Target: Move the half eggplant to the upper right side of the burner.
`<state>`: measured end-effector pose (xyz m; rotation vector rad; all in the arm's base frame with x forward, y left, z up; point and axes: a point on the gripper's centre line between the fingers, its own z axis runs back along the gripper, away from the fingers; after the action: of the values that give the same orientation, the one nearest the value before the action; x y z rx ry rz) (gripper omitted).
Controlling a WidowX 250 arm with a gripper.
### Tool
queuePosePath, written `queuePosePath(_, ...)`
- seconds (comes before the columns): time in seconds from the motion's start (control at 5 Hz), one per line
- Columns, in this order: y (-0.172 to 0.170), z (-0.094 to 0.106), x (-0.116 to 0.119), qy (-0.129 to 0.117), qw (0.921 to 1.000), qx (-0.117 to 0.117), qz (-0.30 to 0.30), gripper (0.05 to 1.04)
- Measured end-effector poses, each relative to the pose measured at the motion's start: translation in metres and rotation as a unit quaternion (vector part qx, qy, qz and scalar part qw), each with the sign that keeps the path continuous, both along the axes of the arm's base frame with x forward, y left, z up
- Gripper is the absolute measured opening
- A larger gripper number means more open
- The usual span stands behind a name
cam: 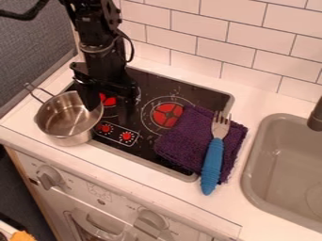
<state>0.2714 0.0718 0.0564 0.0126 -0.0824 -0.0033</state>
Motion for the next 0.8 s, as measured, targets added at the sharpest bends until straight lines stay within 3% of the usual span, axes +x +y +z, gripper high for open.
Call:
queuePosePath(0.2, 0.000, -0.007, -0.001, 0.012, 0.9999, -0.003, 0.002, 1.001)
queuePosePath(0.8, 0.059, 0.008, 0.069, -0.027, 0.9937, -0.031, 0.105, 1.001)
